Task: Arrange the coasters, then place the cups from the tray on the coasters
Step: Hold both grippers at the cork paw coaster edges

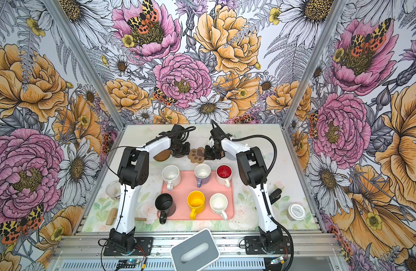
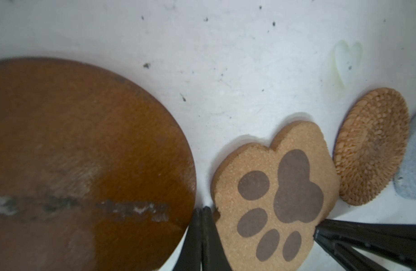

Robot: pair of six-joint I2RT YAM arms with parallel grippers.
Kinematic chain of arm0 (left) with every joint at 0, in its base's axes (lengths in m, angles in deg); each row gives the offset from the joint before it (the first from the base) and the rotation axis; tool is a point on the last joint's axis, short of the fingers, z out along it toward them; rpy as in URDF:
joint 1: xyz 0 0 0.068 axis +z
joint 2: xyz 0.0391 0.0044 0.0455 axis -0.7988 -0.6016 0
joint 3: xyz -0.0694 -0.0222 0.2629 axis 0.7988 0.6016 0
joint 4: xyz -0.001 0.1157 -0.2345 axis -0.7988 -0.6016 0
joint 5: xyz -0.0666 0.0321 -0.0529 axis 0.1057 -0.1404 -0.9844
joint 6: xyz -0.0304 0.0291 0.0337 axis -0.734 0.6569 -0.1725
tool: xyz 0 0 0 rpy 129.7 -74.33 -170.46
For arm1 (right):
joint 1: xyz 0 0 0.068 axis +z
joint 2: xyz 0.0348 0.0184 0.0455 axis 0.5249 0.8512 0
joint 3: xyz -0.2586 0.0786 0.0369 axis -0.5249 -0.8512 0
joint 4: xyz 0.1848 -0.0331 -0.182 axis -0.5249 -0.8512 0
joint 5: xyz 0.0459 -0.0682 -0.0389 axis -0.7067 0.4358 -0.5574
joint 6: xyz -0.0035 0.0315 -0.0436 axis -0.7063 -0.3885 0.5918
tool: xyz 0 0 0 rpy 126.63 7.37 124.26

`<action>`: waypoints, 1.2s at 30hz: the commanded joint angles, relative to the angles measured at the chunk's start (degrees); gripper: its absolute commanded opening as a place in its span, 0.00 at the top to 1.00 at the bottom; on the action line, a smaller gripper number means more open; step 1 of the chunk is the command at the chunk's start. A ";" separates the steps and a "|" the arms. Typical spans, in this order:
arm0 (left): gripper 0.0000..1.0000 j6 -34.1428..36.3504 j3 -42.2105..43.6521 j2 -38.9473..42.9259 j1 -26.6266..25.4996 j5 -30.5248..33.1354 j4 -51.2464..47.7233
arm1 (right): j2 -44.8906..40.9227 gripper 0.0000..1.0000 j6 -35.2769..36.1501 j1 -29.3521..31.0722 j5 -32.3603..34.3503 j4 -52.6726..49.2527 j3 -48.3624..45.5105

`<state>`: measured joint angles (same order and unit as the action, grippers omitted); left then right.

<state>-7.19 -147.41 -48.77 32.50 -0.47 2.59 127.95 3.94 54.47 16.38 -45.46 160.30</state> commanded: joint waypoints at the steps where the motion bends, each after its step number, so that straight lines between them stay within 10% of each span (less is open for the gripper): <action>1: 1.00 -1.53 -1.72 -2.19 -0.16 -2.53 0.76 | 1.79 1.00 -1.12 0.67 -1.33 2.10 3.19; 36: 1.00 -2.98 -8.89 -5.13 2.43 -2.12 0.67 | 5.68 0.95 -4.13 -1.34 -2.06 2.08 10.17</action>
<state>-9.77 -154.93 -53.58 34.47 -1.08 2.79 133.13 0.55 53.33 15.50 -44.74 168.76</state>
